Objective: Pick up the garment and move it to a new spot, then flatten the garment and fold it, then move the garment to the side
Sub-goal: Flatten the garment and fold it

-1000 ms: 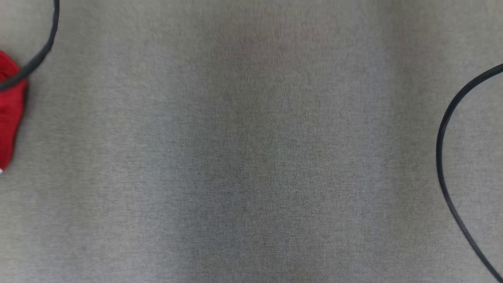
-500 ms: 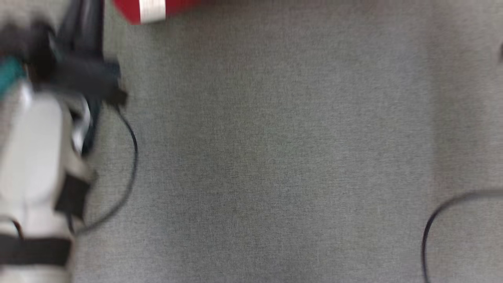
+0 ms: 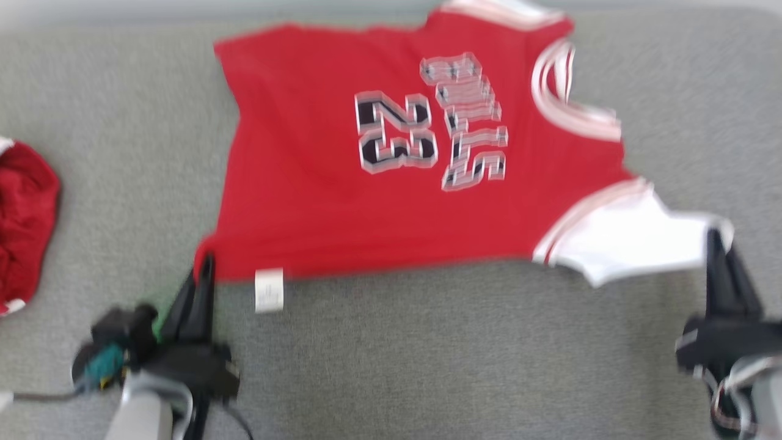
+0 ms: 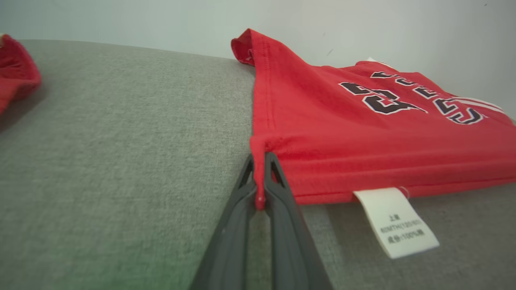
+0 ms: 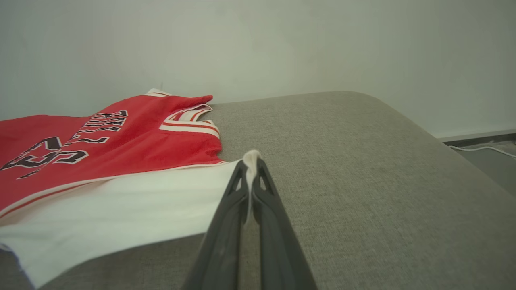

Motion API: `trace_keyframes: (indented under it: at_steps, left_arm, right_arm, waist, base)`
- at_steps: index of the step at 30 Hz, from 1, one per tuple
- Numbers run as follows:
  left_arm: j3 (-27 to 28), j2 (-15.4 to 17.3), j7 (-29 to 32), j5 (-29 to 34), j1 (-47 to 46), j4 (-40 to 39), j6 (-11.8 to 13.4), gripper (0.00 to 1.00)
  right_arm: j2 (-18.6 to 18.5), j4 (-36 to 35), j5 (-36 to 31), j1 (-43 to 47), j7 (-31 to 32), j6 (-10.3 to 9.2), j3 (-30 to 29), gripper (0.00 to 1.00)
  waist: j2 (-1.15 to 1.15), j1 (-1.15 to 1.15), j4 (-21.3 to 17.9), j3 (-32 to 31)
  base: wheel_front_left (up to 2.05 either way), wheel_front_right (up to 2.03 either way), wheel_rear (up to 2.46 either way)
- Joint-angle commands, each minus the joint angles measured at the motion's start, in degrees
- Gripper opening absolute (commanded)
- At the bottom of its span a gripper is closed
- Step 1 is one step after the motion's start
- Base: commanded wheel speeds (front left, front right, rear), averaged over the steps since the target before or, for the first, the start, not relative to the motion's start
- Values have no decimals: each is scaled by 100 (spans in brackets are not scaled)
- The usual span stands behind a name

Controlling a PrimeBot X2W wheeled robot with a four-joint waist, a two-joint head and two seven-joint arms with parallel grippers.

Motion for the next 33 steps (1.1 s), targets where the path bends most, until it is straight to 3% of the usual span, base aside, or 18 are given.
trace_keyframes:
  at_steps: [1, 11, 28, 33]
  left_arm:
    - [131, 42, -11, 9, 251, 35, 26, 0]
    - [500, -85, -11, -94, 1563, 148, 61, 0]
    - [93, -86, -11, -576, 2591, 44, 326, 0]
    - [-26, -92, -11, -597, 2860, -10, 336, 0]
  right_arm:
    - [32, 55, 19, 230, -5, -14, -145, 0]
    - [218, 241, -187, 1532, -6, -27, -291, 0]
    - [256, 68, -278, 2604, -5, -28, -410, 0]
    - [229, -18, -322, 2917, -5, -30, -213, 0]
  waist:
    - [1, 2, -134, -521]
    - [1, 2, -159, -1282]
    - [1, 2, -67, -1792]
    - [1, 2, -31, -1851]
  base:
    - [0, 0, 0]
    - [0, 0, 0]
    - [0, 0, 0]
    - [0, 0, 0]
